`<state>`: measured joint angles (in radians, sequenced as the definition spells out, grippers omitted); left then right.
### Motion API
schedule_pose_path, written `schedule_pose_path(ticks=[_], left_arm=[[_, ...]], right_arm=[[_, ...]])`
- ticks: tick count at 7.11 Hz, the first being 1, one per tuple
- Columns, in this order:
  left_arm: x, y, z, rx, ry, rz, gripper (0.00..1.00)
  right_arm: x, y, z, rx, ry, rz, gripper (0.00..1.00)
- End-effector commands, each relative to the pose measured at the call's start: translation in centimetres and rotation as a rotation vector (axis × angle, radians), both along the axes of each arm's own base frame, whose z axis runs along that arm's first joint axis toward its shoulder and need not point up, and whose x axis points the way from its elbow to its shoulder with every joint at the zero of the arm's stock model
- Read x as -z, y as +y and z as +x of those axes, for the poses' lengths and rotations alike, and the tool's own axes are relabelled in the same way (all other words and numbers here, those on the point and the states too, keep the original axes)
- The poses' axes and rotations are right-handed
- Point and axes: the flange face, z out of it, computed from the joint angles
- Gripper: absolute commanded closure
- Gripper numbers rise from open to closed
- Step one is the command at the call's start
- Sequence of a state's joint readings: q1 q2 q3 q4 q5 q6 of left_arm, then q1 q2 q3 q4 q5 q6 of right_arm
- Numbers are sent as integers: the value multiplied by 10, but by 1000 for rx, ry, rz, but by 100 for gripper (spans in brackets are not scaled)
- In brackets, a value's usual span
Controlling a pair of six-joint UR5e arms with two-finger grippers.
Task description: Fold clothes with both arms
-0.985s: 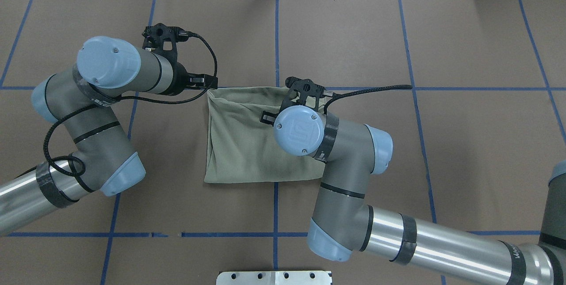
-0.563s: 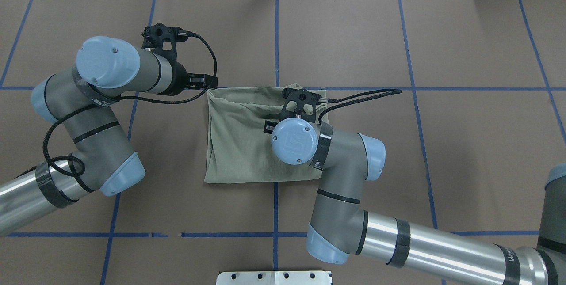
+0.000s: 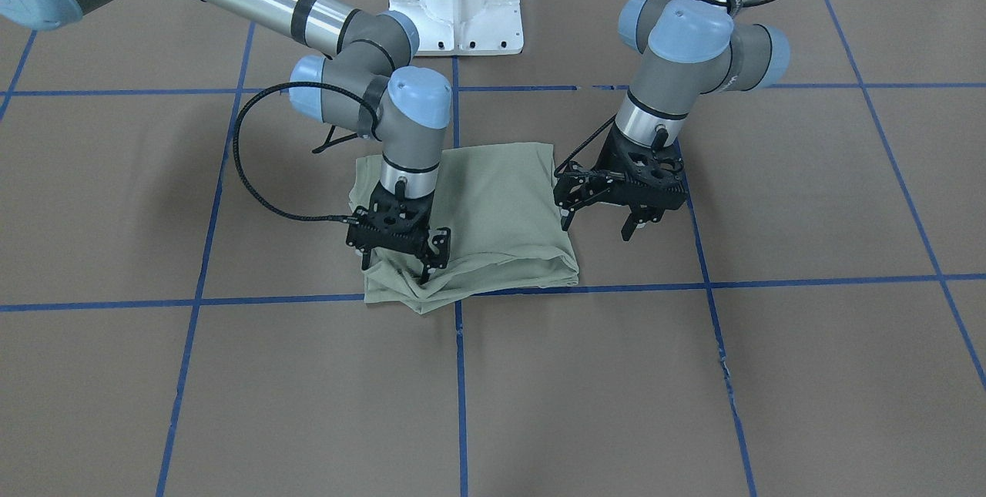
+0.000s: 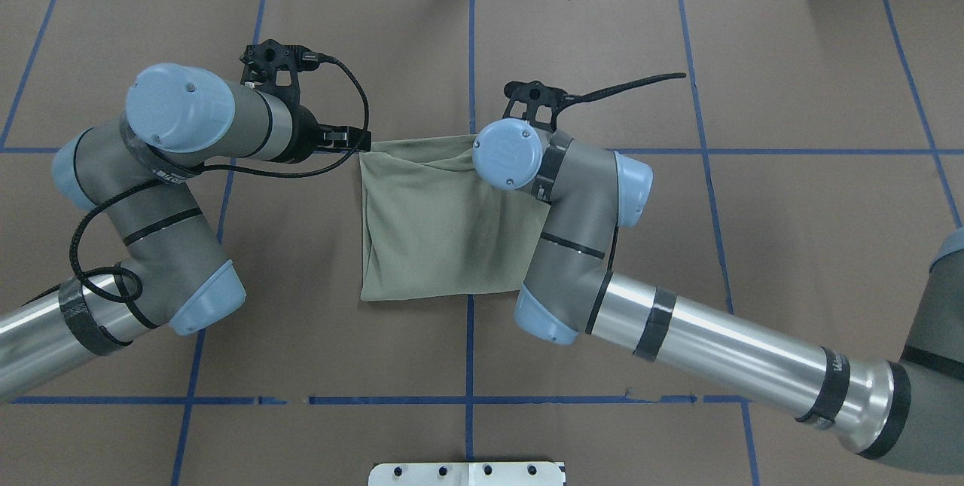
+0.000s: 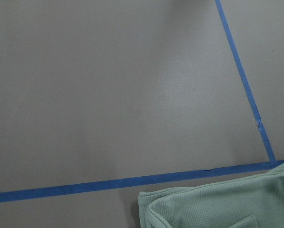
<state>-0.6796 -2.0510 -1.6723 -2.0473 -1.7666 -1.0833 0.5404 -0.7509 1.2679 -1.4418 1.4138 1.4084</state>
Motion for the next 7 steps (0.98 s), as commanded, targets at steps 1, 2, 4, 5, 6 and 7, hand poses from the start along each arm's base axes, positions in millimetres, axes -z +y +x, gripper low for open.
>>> schedule_pose_path(ticks=[1,2,4,5,6,7], left_arm=[[1,0,0,1,3,-1,0],[0,1,0,1,2,-3,0],[-8,2,18,-14,-23,-21,0],[-16,14,39,-44,-40,-32,0],[-23,29,61,-62,-53,-45,0],[-18,29,79,-29,-71,-23,0]], right_arm=[[-27,-72,55,-8,105,12,0],[-23,-77,61,2,98,20,0],[9,-76,78,93,-69,12,0],[19,-76,88,156,-148,-10,0],[20,-74,90,164,-154,-4,0],[20,-74,91,164,-153,-3,0]])
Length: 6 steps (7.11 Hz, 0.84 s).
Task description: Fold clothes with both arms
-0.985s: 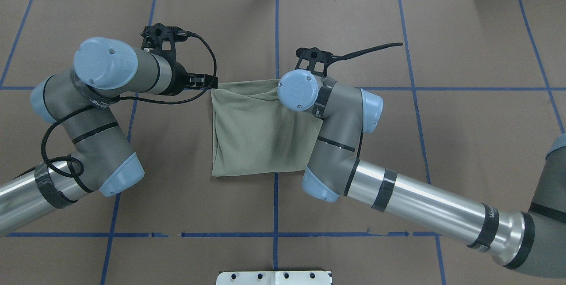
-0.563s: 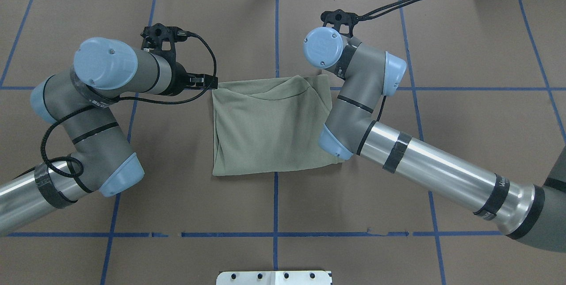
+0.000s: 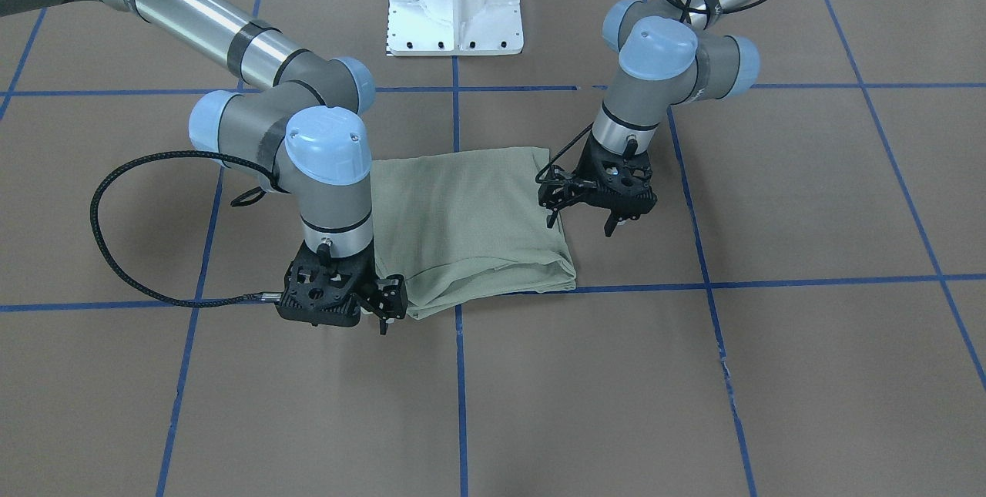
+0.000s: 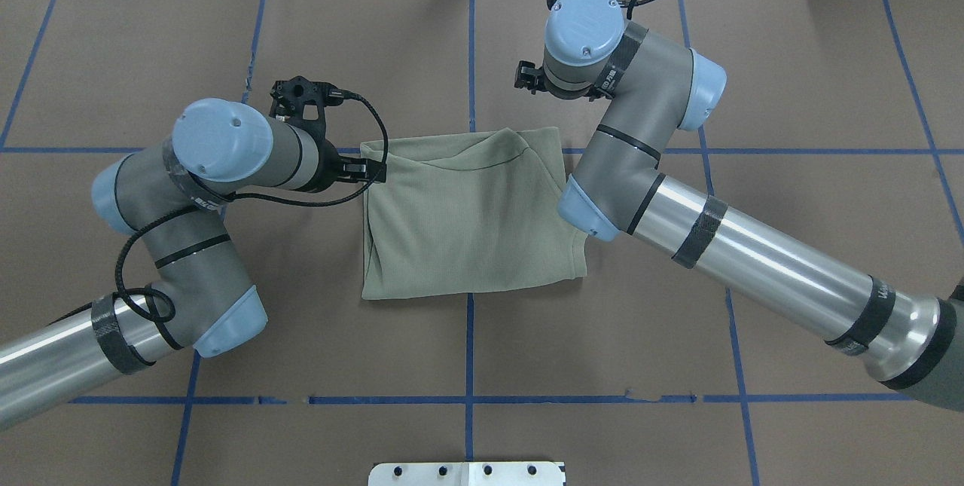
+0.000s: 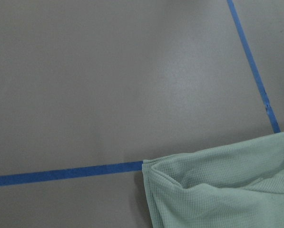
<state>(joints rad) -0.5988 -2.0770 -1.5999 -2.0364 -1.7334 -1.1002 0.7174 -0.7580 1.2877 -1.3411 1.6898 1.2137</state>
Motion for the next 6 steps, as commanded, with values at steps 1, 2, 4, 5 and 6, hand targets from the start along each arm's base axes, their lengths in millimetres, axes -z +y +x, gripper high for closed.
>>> schedule_pose_path(ticks=[1,2,4,5,6], left_arm=[[4,10,34,10,-18,12,0],[7,4,44,14,-25,4,0],[3,-24,64,74,-33,-71,0],[-2,-46,49,109,-39,-76,0],[-13,-77,39,150,-61,-91,0]], right_arm=[[4,0,4,13,-18,1,0],[2,1,4,14,-17,1,0],[2,0,4,12,-16,1,0],[0,1,4,13,-14,0,0],[-6,1,5,13,-9,-5,0]])
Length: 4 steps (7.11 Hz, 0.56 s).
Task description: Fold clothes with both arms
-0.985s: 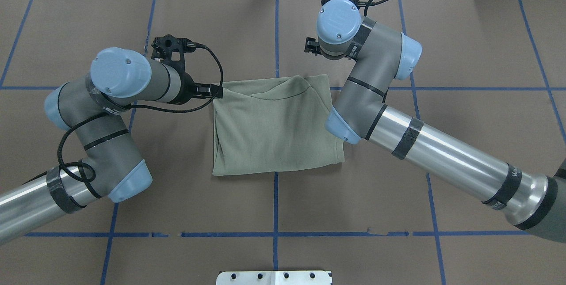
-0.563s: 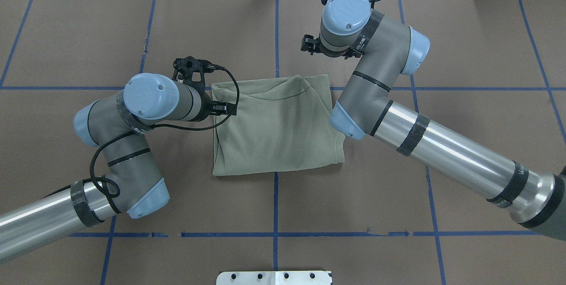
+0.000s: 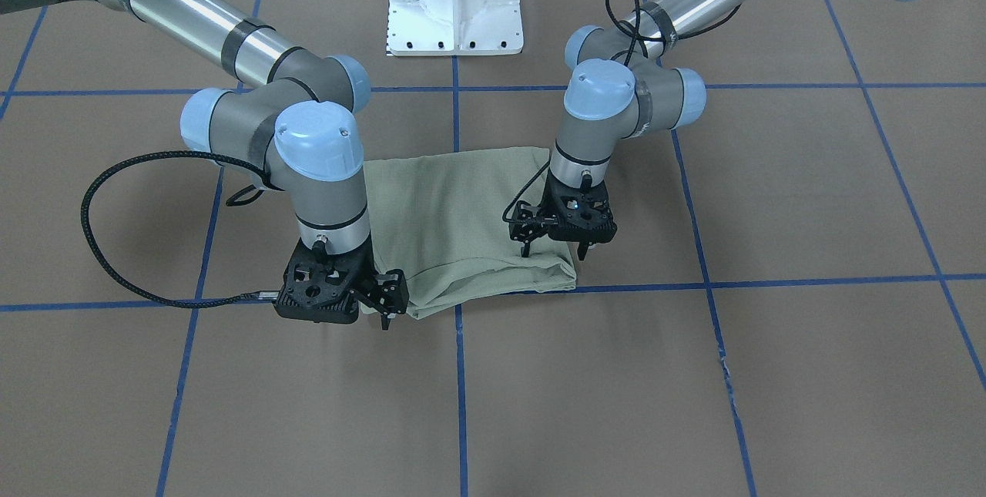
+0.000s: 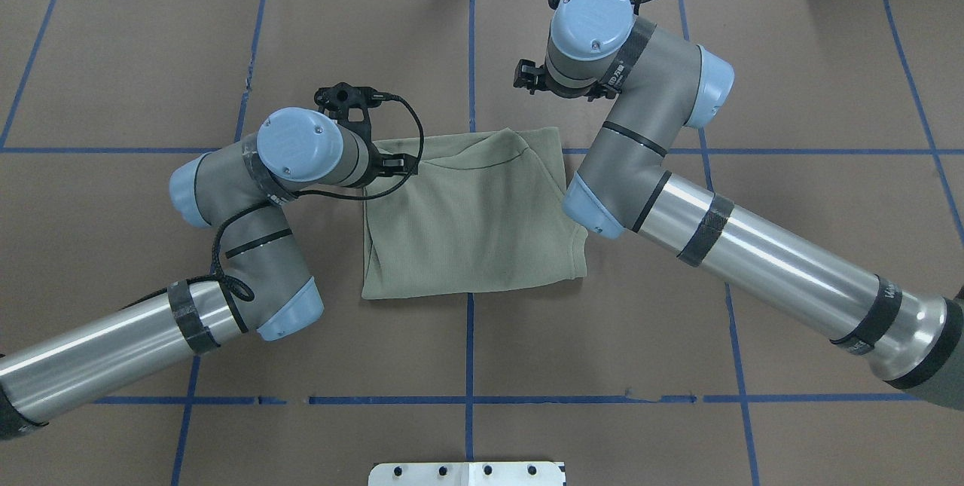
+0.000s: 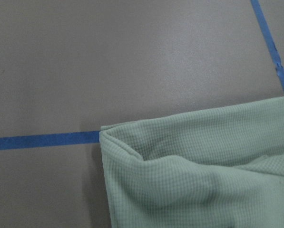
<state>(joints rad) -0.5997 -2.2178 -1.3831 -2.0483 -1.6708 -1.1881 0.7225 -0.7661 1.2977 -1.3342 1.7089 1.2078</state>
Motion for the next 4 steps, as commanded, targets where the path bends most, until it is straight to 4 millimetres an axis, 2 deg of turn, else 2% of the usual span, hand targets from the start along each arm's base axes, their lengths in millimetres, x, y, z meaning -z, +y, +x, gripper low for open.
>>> schedule_pose_path(ticks=[1,2,3,4], left_arm=[[-31,-72,-27,94,-39,-26,0],[-54,-94,-40,107,-78,-9,0],[-53,-101,-49,103,-98,36,0],[-40,-98,-51,87,-75,46,0]], right_arm=[[-7,1,1,0,6,-5,0],[-12,2,0,3,8,-8,0],[-17,3,1,3,-3,2,0],[-20,6,3,16,-9,6,0]])
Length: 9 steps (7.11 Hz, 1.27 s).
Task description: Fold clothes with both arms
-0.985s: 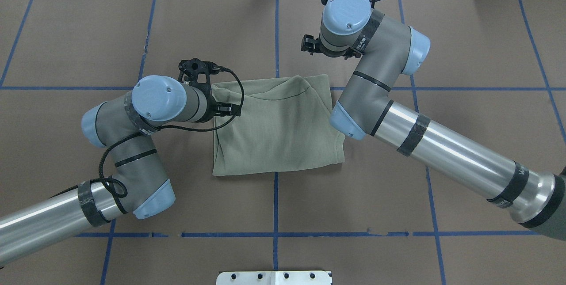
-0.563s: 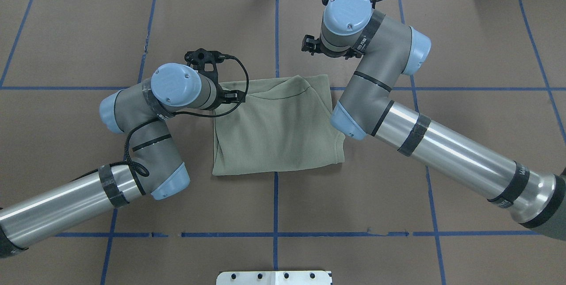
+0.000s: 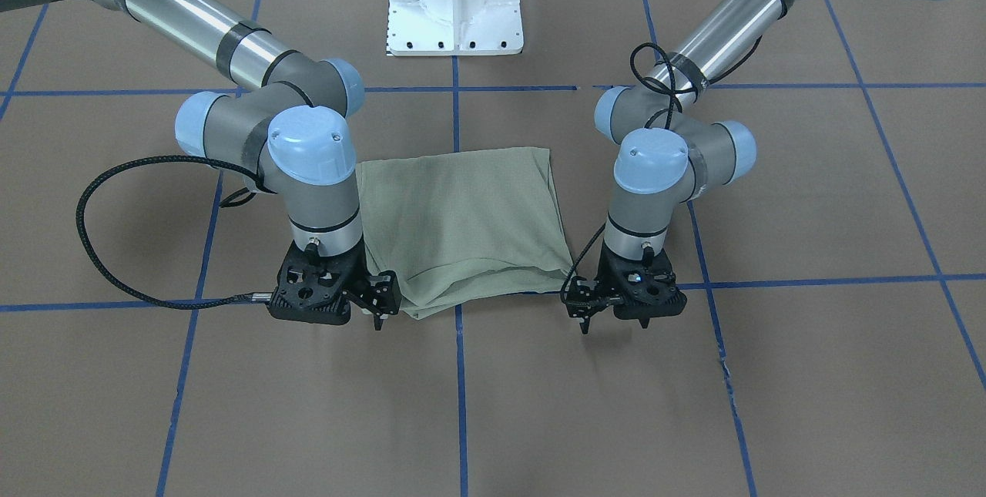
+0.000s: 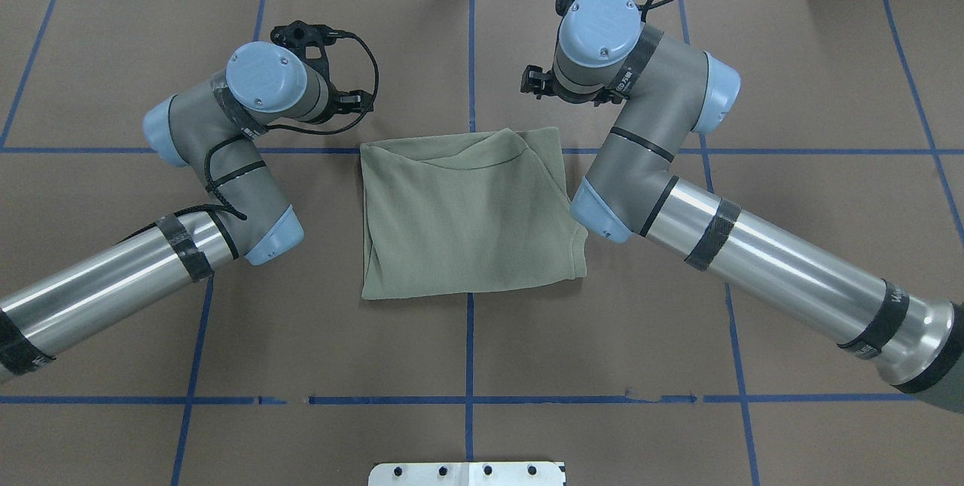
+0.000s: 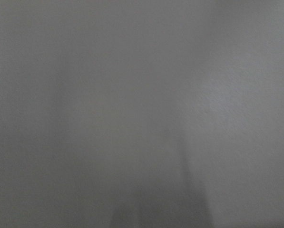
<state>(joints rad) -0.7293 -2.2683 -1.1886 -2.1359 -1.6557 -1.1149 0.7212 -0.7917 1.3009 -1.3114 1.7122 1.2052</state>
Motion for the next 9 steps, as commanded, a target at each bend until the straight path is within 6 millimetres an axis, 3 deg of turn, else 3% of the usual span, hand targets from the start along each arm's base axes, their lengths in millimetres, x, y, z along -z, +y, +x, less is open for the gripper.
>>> schedule_pose_path(ticks=[1,2,3,4,5,7,9], left_arm=[[34,1,-25,-76,48,41,0],[52,14,-61,-124,25,62,0],[71,38,-105,-182,-15,99,0],[79,53,-165,-239,-56,121,0],[71,61,-219,-299,-112,153,0],[11,47,-328,-398,-199,206,0],[-58,52,-438,-444,-251,213,0]], right_arm=[[1,1,10,57,-6,31,0],[-3,-15,36,123,-23,25,0],[-24,-27,78,201,-33,34,0],[-51,-38,138,269,-31,62,0],[-75,-48,208,318,-11,60,0],[-114,-53,336,452,67,94,0],[-152,-50,443,500,91,79,0]])
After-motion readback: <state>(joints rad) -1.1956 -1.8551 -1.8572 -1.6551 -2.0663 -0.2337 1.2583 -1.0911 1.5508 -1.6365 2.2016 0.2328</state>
